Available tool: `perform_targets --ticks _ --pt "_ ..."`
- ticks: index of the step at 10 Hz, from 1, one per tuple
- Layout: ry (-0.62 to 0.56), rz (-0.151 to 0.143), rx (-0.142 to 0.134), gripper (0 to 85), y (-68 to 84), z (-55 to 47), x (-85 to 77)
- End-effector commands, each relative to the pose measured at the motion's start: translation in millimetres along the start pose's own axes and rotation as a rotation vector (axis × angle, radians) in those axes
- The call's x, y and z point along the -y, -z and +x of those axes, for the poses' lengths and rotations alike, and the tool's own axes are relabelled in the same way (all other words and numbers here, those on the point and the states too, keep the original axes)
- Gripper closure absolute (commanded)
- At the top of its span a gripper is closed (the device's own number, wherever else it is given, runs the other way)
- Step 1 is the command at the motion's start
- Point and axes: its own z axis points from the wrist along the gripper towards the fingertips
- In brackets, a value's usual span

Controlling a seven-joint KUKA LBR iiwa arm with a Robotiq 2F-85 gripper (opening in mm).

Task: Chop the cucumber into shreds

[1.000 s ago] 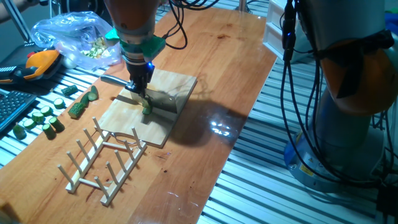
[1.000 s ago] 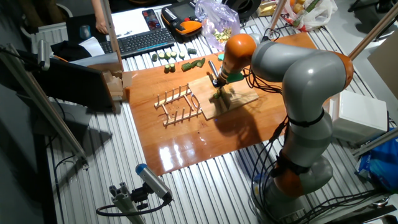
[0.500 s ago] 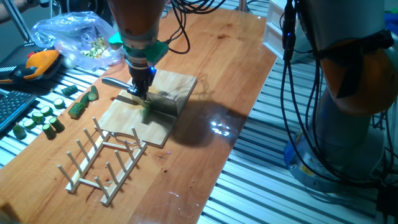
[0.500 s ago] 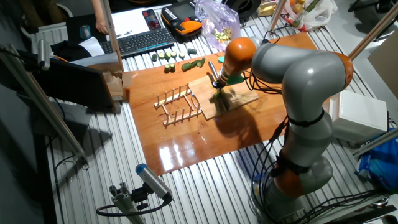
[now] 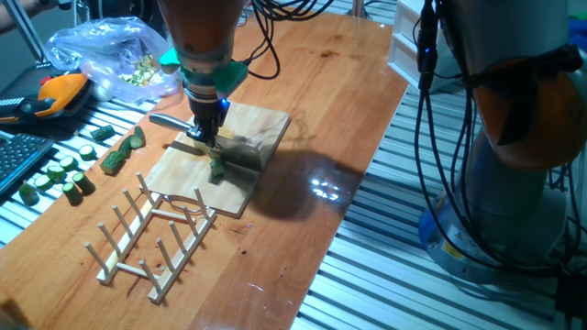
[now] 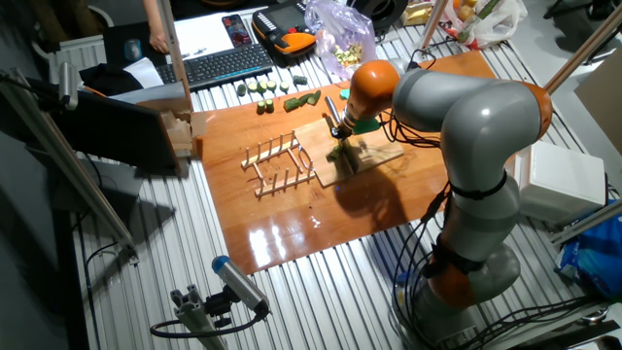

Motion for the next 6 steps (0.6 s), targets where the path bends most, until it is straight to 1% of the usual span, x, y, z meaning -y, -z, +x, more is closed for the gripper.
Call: perform_targets --ticks 1,3,4,6 --pt "-0.004 -0.001 -0.011 85.0 6.6 -1.3 -1.8" --pt "-0.005 0.003 -0.027 85.0 17.6 -3.7 -0.8" --pt "0.004 0.006 -0.028 85.0 20.5 -5.4 4.3" --pt "0.01 0.012 -0.027 85.0 20.6 -5.6 5.7"
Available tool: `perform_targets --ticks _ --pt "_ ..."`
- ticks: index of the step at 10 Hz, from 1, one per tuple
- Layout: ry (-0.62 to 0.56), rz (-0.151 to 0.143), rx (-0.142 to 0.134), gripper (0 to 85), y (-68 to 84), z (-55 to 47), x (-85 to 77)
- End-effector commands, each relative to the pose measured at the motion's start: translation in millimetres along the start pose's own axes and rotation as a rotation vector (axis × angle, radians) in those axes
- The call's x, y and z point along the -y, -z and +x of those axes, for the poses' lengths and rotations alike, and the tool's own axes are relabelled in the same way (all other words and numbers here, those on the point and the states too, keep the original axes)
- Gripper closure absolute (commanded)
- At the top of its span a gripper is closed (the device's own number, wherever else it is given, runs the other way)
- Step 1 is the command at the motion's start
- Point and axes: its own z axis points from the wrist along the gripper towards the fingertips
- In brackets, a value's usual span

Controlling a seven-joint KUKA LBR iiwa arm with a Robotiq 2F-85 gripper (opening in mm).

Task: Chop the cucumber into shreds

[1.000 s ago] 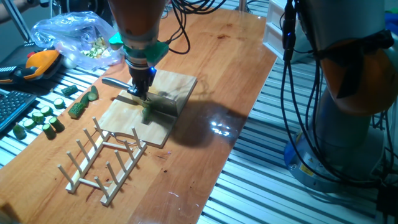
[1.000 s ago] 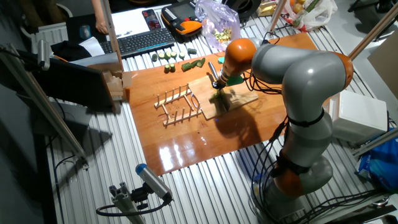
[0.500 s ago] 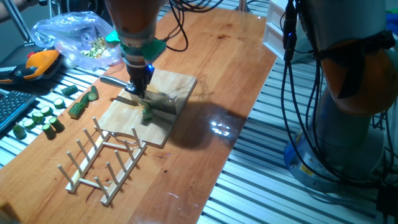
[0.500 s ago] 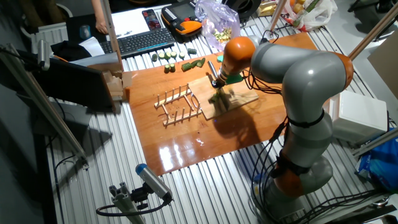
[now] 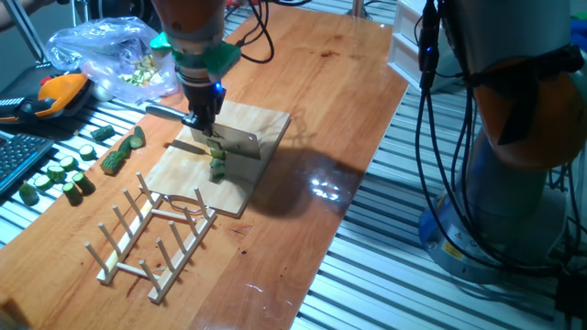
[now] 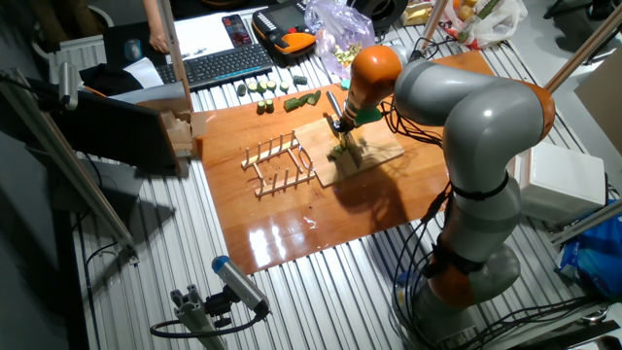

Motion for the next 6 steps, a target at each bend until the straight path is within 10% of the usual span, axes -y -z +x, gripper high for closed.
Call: perform_targets --ticks 1,6 --pt "0.001 0.0 0.0 85.0 -0.9 0.1 0.0" --pt "0.007 -0.004 0.011 85.0 -8.8 2.2 2.5"
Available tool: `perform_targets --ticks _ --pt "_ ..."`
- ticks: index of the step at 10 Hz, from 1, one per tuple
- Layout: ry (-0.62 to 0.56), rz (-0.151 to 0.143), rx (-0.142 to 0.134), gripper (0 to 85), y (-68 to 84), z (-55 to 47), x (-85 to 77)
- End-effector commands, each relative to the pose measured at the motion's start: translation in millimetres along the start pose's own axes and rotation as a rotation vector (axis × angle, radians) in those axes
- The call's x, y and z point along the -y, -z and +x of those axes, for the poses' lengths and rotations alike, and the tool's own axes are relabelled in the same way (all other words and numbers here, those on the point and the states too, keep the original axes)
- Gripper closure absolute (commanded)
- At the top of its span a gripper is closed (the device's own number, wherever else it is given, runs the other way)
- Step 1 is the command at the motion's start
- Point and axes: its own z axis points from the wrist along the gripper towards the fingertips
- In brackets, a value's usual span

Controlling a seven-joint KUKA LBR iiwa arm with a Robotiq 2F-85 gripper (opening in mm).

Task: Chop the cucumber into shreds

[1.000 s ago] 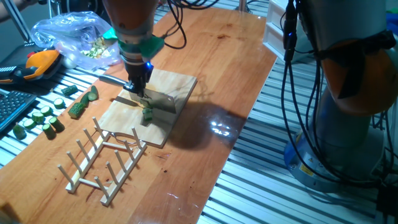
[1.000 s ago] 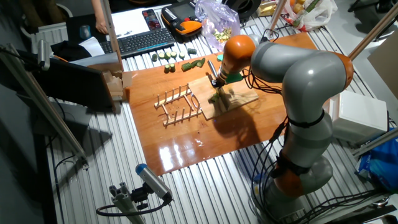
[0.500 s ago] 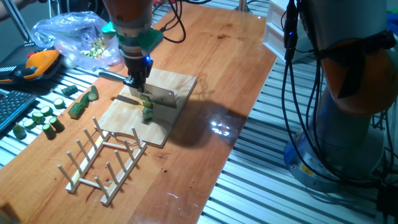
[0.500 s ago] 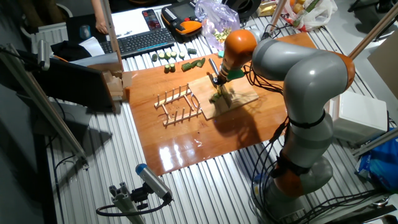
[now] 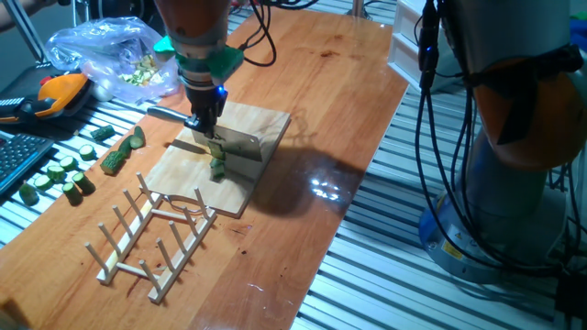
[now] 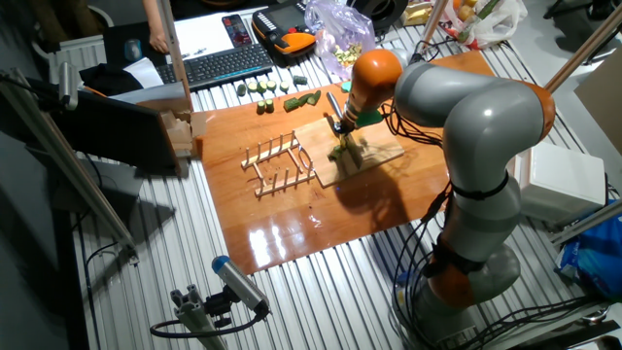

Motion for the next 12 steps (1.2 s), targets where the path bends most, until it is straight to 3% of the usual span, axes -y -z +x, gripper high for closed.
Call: perform_targets --ticks 1,9,12 --pt "-0.001 -0.003 0.001 85.0 -1.9 0.8 0.1" --pt "-0.004 -0.008 0.038 85.0 -24.5 11.5 -3.1" --pt "-0.005 -0.003 0.041 85.0 -21.7 11.3 -4.1"
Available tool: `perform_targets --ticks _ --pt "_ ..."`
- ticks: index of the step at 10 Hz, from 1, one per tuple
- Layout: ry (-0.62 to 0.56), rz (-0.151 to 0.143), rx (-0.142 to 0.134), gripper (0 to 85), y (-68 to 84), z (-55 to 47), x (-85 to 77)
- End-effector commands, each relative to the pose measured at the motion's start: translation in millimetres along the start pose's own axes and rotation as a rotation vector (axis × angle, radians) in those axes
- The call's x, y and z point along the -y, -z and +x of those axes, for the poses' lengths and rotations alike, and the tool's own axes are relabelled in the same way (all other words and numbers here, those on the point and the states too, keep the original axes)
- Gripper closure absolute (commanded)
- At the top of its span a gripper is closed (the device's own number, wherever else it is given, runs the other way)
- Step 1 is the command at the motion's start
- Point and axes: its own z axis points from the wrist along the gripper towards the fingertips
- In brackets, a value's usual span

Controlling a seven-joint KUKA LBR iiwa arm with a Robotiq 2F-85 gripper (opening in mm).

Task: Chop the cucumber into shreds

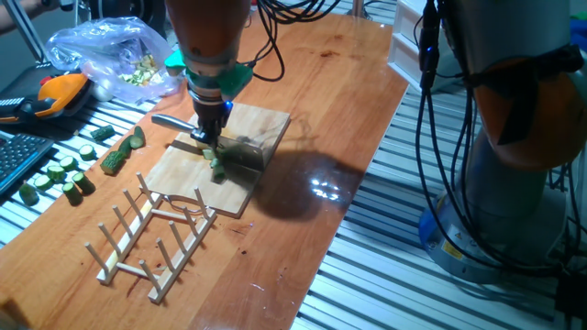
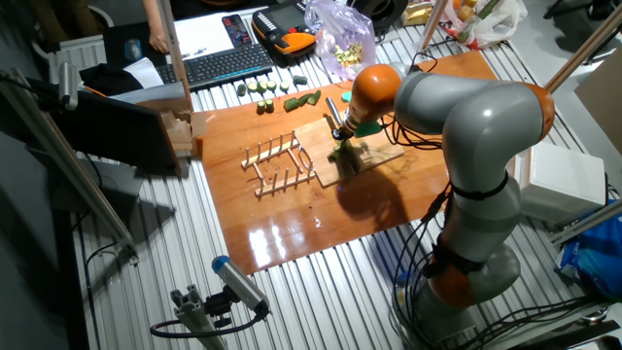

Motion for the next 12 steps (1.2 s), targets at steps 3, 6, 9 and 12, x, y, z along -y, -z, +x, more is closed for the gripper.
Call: perform_targets --ticks 3,6,9,12 --pt "-0.005 -0.016 -0.028 85.0 14.2 -6.8 0.3" --pt "-0.007 -0.013 -0.032 85.0 20.8 -9.8 -0.2" --pt "0.002 -0.007 -0.042 85.0 28.5 -12.6 5.7" --pt "0.003 -0.006 -0.042 85.0 28.4 -11.7 8.3"
